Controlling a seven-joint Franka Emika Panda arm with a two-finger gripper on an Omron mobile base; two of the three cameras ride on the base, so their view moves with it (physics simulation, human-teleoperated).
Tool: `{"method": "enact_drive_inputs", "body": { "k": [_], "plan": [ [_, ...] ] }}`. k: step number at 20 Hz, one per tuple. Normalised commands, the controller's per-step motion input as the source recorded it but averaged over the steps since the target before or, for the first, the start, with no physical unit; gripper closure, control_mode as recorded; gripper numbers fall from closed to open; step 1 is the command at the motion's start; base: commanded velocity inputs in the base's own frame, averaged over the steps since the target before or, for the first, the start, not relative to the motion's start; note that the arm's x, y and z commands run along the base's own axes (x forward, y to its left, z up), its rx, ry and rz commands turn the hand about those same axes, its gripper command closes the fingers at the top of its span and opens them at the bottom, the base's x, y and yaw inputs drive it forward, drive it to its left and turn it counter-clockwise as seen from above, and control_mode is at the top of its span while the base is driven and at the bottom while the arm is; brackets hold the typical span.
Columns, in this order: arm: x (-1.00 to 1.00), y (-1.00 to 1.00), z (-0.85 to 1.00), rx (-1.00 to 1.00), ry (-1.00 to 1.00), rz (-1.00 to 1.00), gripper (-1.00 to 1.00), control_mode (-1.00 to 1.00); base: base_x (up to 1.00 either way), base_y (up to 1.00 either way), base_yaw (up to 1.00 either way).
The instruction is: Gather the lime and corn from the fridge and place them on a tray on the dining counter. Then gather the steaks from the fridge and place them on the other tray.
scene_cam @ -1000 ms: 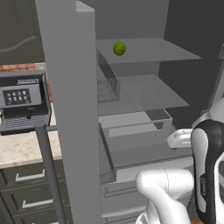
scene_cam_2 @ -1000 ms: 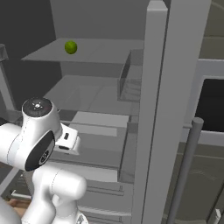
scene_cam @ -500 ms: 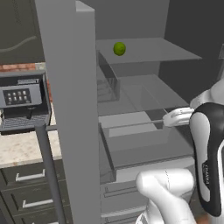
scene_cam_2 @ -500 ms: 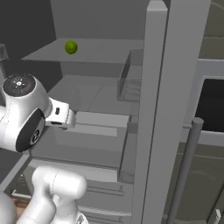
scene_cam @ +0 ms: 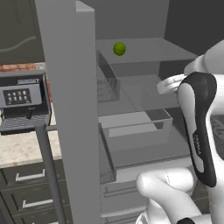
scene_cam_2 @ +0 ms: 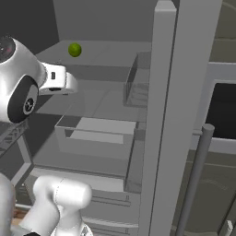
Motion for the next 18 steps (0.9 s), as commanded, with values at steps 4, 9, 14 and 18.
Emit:
{"method": "enact_drive_inputs", "body": {
  "k": [4,9,14,18],
  "plan": [
    [0.92,0.14,0.41,-0.04,-0.13,0.0,-1.0,-1.0,0.0,0.0,0.0],
    [0.94,0.22,0.24,-0.05,-0.17,0.0,-1.0,-1.0,0.0,0.0,0.0],
    [0.84,0.31,0.24,-0.07,-0.14,0.0,-1.0,-1.0,0.0,0.0,0.0],
    [0.78,0.35,0.03,0.0,0.0,-0.01,-1.0,-1.0,0.0,0.0,0.0]
  ]
}}
